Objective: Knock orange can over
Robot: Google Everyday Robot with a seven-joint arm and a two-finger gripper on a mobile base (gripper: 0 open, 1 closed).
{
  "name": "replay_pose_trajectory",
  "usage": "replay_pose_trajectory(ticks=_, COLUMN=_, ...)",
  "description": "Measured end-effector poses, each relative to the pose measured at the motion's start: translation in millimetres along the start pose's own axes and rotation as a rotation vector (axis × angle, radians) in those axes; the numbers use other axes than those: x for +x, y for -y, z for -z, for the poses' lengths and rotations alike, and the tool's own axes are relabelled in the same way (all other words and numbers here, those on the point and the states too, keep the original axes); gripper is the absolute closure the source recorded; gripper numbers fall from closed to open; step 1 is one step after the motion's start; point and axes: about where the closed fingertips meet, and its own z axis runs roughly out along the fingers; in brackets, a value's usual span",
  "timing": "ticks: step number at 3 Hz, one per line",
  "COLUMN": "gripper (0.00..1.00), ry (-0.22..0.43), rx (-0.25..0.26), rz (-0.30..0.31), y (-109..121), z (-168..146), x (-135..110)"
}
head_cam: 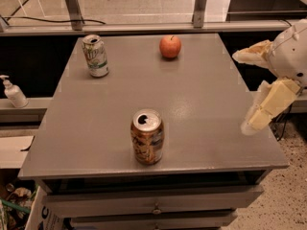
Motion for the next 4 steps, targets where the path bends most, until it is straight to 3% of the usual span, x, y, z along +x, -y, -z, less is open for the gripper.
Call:
replay_pose_trajectory(ticks=2, gripper=0.0, ry=0.261, rx=-0.128, rz=0.035, y=-41, z=-37, x=-49)
replay_pose_trajectory(ticks=4, gripper=0.0, ry=0.278, rx=-0.115, rz=0.041, y=-47, z=-41, x=-55)
